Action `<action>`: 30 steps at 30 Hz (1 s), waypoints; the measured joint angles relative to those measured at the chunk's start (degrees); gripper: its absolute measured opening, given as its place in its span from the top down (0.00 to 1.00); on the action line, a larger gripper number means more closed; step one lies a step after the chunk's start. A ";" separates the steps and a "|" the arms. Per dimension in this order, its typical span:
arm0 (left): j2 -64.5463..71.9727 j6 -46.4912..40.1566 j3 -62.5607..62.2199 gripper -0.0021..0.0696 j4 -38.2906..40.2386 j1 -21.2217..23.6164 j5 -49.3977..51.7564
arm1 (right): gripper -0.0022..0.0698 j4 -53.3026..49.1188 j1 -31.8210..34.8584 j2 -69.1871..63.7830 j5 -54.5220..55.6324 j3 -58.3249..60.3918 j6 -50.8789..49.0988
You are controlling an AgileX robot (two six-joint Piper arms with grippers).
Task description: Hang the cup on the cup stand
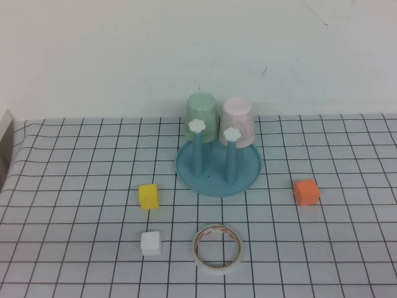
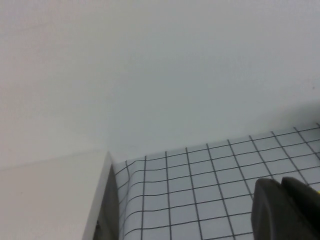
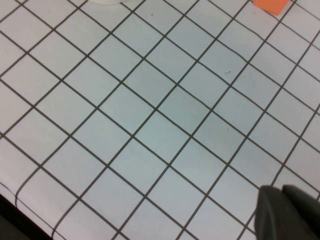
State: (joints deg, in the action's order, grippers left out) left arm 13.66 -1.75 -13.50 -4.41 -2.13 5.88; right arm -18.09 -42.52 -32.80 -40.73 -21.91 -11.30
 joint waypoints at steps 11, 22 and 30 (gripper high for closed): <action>-13.45 -9.52 14.58 0.97 13.72 3.48 -3.24 | 0.97 0.00 0.00 0.00 0.00 0.00 0.00; -14.33 -9.09 14.48 0.97 14.25 3.48 12.31 | 0.97 0.00 0.00 0.00 0.00 0.00 0.00; -14.33 -6.83 14.48 0.97 12.31 1.68 12.39 | 0.97 0.00 0.00 0.00 0.00 0.00 0.00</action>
State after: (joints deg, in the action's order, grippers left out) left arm -0.68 -8.58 0.98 7.90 -0.45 18.26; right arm -18.09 -42.52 -32.80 -40.73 -21.91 -11.30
